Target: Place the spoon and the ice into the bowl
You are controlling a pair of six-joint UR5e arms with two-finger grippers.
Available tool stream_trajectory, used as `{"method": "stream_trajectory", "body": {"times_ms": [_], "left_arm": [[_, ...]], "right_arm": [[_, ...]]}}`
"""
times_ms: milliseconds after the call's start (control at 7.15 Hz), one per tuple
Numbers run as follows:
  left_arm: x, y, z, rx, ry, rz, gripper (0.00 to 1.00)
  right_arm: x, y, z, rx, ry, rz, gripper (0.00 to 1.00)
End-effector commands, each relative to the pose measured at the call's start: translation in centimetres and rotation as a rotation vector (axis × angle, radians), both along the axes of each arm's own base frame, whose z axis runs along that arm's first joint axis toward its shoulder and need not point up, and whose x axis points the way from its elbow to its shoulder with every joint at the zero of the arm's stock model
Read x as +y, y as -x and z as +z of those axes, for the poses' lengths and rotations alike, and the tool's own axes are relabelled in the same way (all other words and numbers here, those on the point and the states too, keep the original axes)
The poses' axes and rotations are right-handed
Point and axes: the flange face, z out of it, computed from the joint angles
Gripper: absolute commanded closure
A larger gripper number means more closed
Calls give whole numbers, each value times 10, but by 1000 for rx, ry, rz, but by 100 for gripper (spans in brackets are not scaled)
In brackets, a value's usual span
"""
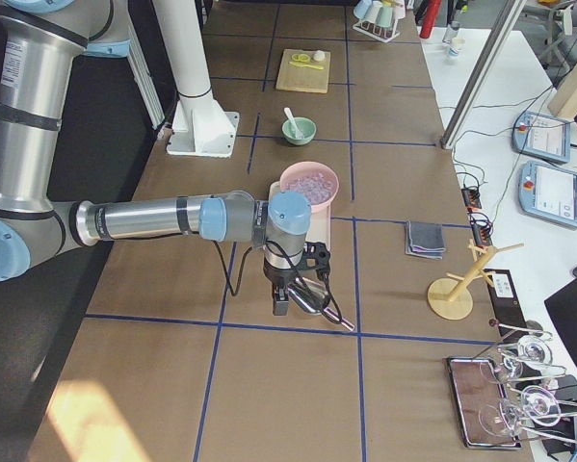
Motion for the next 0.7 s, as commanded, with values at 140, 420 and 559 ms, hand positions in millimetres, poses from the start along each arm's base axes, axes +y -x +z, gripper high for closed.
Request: {"method": "stream_trajectory", "body": {"times_ms": [140, 420, 559], "left_arm": [[0, 0, 0, 0, 2, -1, 0], [7, 0, 5, 0, 13, -1, 0], [7, 0, 6, 0, 14, -1, 0]], "right_arm": [[1, 0, 9, 2, 17, 0, 0], [1, 0, 10, 2, 20, 0, 0], [1, 0, 10, 2, 22, 0, 0]]}}
